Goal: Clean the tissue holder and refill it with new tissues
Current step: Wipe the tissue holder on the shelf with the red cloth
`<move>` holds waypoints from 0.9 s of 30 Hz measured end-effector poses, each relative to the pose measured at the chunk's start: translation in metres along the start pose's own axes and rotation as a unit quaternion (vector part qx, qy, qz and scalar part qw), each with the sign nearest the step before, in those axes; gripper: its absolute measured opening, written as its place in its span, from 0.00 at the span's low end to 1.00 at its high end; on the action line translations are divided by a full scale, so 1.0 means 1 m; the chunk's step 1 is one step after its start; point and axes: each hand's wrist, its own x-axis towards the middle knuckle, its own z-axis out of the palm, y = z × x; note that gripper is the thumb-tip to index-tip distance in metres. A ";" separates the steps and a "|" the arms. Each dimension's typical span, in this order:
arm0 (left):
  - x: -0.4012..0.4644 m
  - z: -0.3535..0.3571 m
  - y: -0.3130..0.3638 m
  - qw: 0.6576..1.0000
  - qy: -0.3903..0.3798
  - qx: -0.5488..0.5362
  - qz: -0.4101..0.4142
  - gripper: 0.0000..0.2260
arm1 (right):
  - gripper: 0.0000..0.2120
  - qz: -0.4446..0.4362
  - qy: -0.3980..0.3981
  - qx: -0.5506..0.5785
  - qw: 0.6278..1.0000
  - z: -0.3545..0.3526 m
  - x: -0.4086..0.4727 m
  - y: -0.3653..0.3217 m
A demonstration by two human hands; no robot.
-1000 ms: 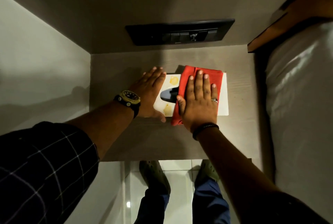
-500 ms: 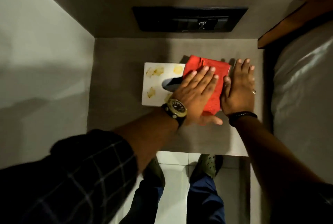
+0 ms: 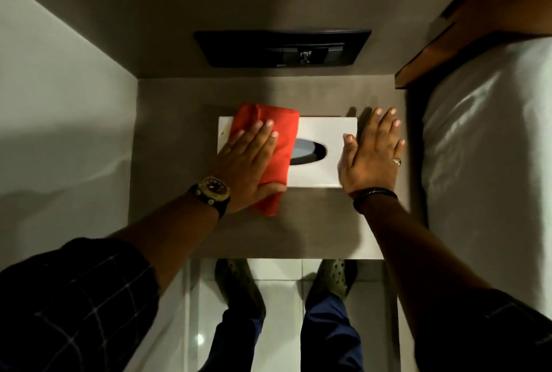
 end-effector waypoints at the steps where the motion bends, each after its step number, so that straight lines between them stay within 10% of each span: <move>1: -0.004 -0.001 -0.006 1.000 -0.006 0.007 0.004 0.42 | 0.31 0.000 -0.001 -0.006 1.000 -0.001 0.000 -0.001; 12: 0.034 0.010 0.015 0.997 0.068 0.001 -0.037 0.43 | 0.37 -0.149 -0.029 -0.080 0.985 0.003 0.019 -0.035; 27: 0.012 0.006 -0.054 0.992 0.034 -0.037 -0.113 0.48 | 0.41 -0.114 -0.070 -0.104 0.985 0.004 0.015 -0.043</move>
